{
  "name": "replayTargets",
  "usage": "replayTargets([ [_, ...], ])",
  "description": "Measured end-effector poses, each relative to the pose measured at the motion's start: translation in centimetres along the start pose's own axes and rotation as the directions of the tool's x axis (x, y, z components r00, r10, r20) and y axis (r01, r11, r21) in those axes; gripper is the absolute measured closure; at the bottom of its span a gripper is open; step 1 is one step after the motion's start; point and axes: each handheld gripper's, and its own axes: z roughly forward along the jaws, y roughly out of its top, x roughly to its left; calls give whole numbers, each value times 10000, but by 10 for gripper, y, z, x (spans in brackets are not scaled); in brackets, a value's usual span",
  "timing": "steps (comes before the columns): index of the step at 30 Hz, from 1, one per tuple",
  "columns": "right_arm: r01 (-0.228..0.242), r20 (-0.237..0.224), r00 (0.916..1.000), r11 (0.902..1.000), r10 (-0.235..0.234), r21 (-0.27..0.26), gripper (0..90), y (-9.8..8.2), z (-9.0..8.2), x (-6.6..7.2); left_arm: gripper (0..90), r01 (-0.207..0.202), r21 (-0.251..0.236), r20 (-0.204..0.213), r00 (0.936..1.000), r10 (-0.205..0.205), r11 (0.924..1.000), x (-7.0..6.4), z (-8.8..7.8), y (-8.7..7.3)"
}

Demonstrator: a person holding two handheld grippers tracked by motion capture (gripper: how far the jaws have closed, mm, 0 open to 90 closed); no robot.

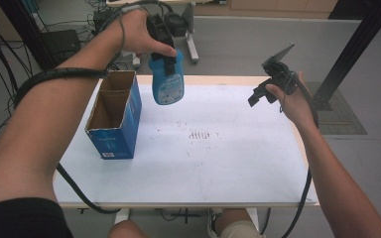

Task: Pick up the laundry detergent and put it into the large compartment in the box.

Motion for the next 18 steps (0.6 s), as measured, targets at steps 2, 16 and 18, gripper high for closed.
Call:
replayTargets([
  [2, 25, -10, 10000, 10000, -25, -43, 135, -1, -3, 2, 374, 454, 69, -131, 9989, -453, 9989, 1, -14, -5],
  [16, 220, 17, 9998, 9998, -220, -37, 135, -2, -11, 9, 374, 4063, -322, -843, 9093, -4075, 9132, 19, -96, -48],
  [18, 237, 34, 9997, 9997, -236, -31, 135, -1, -12, 10, 374, 4536, -436, -880, 8858, -4557, 8901, 22, -103, -56],
])
